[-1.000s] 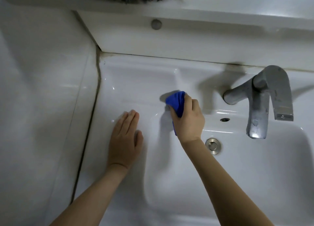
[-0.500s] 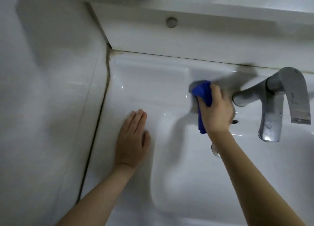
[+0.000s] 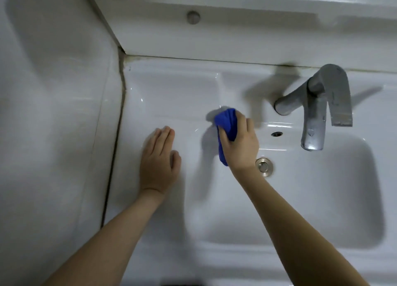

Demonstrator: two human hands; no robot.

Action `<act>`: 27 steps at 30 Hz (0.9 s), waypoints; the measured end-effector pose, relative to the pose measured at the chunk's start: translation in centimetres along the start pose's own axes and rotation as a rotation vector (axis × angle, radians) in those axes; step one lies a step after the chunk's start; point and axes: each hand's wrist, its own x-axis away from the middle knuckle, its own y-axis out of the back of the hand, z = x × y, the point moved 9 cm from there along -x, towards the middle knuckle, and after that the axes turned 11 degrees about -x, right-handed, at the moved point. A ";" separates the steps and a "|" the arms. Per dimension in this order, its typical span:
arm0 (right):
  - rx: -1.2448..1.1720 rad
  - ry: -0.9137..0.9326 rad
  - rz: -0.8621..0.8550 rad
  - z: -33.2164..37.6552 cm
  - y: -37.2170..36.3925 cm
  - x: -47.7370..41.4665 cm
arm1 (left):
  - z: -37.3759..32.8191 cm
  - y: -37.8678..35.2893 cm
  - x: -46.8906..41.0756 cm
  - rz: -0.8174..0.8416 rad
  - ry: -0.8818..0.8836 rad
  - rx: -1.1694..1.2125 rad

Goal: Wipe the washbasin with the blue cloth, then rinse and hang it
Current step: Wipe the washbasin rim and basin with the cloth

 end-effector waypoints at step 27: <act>-0.573 -0.181 -0.118 6.2 21.1 25.7 | -6.6 17.2 13.7 0.224 -0.073 0.273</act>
